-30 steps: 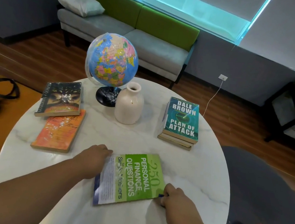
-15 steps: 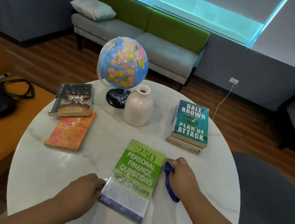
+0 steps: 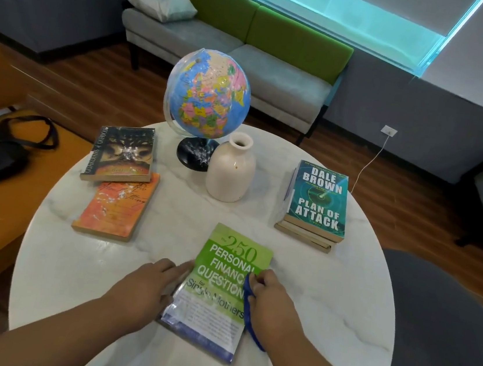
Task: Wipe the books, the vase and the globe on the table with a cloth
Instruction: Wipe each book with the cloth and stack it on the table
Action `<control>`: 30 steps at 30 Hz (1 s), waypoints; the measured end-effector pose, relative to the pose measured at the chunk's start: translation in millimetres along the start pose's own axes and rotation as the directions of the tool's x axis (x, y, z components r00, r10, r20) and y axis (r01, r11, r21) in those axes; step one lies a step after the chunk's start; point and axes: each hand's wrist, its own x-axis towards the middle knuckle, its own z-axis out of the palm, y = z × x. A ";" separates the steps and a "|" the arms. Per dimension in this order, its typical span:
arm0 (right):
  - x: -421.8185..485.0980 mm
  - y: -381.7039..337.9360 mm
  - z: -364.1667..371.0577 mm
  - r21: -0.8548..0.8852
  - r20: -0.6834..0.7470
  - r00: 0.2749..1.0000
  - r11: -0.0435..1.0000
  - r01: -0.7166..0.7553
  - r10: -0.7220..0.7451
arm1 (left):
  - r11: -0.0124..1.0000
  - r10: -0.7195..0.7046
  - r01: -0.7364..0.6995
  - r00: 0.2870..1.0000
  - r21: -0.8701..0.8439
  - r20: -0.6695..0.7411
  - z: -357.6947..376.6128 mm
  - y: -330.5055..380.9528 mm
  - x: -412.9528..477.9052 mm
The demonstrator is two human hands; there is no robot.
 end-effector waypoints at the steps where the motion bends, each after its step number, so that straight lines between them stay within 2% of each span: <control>1: -4.6 0.4 4.0 -0.051 0.023 0.999 0.998 0.024 -0.023 | 1.000 0.006 -0.006 1.000 0.016 0.011 -0.3 -0.3 1.2; 3: -14.6 4.7 10.6 -0.122 0.065 0.994 0.988 0.098 -0.090 | 0.999 0.010 -0.011 0.999 0.042 0.031 -1.9 -0.6 3.0; 4: -14.9 6.4 10.2 -0.085 0.054 0.993 0.991 0.105 -0.100 | 0.999 0.010 -0.011 0.999 0.049 0.033 -2.6 -1.6 3.5; 6: -9.7 3.7 -1.9 -0.121 -0.020 0.993 0.986 0.113 -0.117 | 0.998 0.010 -0.013 0.999 0.060 0.039 -2.4 -2.0 4.7; 9: 4.2 -1.2 -14.2 -0.003 -0.085 0.996 1.000 0.020 -0.021 | 0.997 0.003 -0.007 0.999 0.079 0.045 -1.3 -0.6 5.7; 10: 4.2 -1.9 -12.6 0.051 -0.045 0.999 0.999 0.000 0.002 | 0.997 -0.002 -0.002 0.999 0.078 0.046 -1.4 -0.2 5.9; 12: -2.4 2.4 -1.2 -0.010 0.026 0.999 0.999 0.040 -0.040 | 0.996 -0.006 0.002 0.999 0.086 0.048 -1.1 0.5 6.4; 14: -13.7 5.9 3.6 0.145 0.090 0.996 0.989 -0.003 -0.010 | 0.996 -0.003 -0.001 0.999 0.094 0.041 -0.4 1.0 5.8; 16: -11.0 2.6 -5.5 0.288 0.039 0.998 0.956 -0.063 0.054 | 0.995 -0.009 0.005 0.999 0.095 0.037 -0.4 0.9 6.0; 20: 22.5 -5.1 -25.2 0.319 -0.022 0.981 0.931 -0.177 0.194 | 0.993 -0.020 0.014 0.999 0.121 0.043 0.0 1.0 7.7; 21: 26.4 -5.1 -25.6 0.295 -0.049 0.981 0.941 -0.167 0.189 | 0.992 -0.023 0.017 0.999 0.124 0.042 0.2 1.1 7.5; 23: 24.7 1.0 -17.6 0.160 -0.029 0.995 0.983 -0.085 0.091 | 0.992 -0.025 0.020 0.999 0.121 0.038 0.5 0.8 7.1; 27: -2.3 6.0 -3.9 0.132 0.123 0.991 0.989 -0.061 0.045 | 0.995 -0.033 0.028 0.999 0.099 0.041 1.1 1.3 7.1; 28: -5.1 3.5 -6.5 0.140 0.112 0.994 0.989 -0.036 0.021 | 0.995 -0.035 0.031 0.999 0.090 0.041 0.8 1.1 7.0; 30: 5.7 3.6 -12.3 0.100 -0.014 0.999 0.994 -0.035 0.036 | 0.996 -0.035 0.032 0.999 0.083 0.037 0.6 0.3 7.0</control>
